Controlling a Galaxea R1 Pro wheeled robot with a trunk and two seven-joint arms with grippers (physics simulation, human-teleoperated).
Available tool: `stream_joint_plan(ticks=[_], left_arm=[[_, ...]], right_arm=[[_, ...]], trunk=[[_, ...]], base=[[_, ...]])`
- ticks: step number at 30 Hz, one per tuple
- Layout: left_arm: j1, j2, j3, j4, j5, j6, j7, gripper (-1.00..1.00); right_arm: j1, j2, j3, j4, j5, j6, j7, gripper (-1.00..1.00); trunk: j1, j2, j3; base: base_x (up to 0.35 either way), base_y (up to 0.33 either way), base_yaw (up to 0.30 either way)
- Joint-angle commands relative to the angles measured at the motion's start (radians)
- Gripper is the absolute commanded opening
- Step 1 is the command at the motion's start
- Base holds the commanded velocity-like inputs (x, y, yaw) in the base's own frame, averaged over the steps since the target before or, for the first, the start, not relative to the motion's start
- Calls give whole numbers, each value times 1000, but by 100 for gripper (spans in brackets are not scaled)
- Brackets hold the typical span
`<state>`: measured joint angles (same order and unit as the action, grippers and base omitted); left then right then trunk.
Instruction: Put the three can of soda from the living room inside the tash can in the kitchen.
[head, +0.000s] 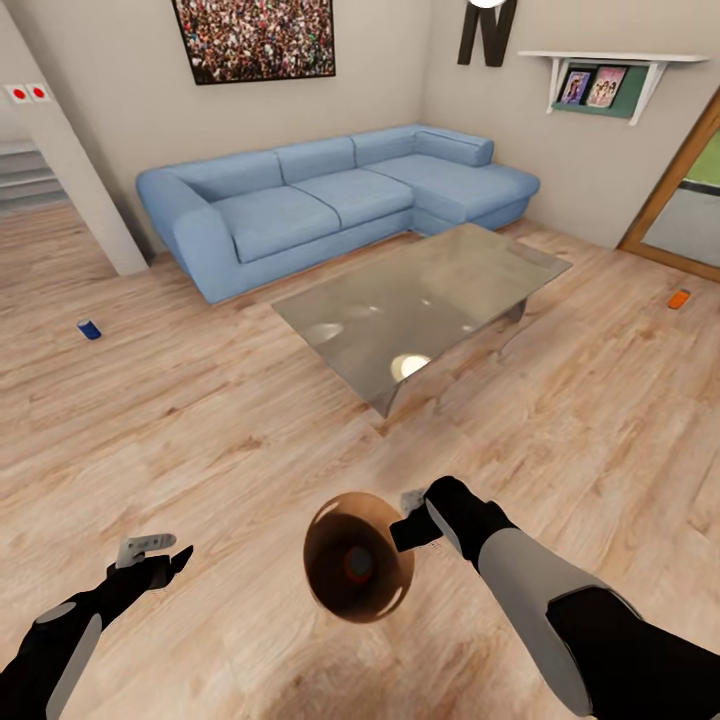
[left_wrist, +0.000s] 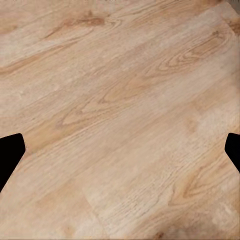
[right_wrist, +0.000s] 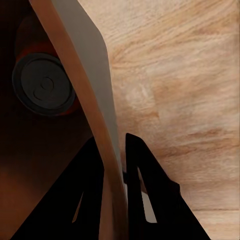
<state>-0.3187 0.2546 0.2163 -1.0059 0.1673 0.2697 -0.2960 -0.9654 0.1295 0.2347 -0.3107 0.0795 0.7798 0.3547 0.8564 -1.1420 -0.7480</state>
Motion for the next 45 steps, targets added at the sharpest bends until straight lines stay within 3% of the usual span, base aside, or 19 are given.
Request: stream_joint_plan(ticks=[1,18,23,30,35,45], left_arm=[[0,0,0,0,0,0,0,100],[0,0,0,1,0,1,0,100],[1,0,0,1,0,1,0,100],[0,0,0,1,0,4,0,100],[1,0,0,1,-1,8,0,100],[0,1,0,65,0,2,0,100]], right_arm=[[0,1,-5,0,-27,5,3,-100],[5,10,-3,1,-26,7,-9,-100],[6,8,-5,33,-25,7,-44,-100],[6,-5,-13,77,-27,4,-72,-100],[9,-16,-16,89,-34,3,-128,-100],[47,-66,-22,93,-38,0,-153,-100]], trunk=[[0,0,0],[0,0,11],[0,0,15],[0,0,20],[0,0,24],[0,0,31]], base=[[221,225,1],[221,225,156],[221,225,217],[221,225,220],[221,225,221],[221,225,221]])
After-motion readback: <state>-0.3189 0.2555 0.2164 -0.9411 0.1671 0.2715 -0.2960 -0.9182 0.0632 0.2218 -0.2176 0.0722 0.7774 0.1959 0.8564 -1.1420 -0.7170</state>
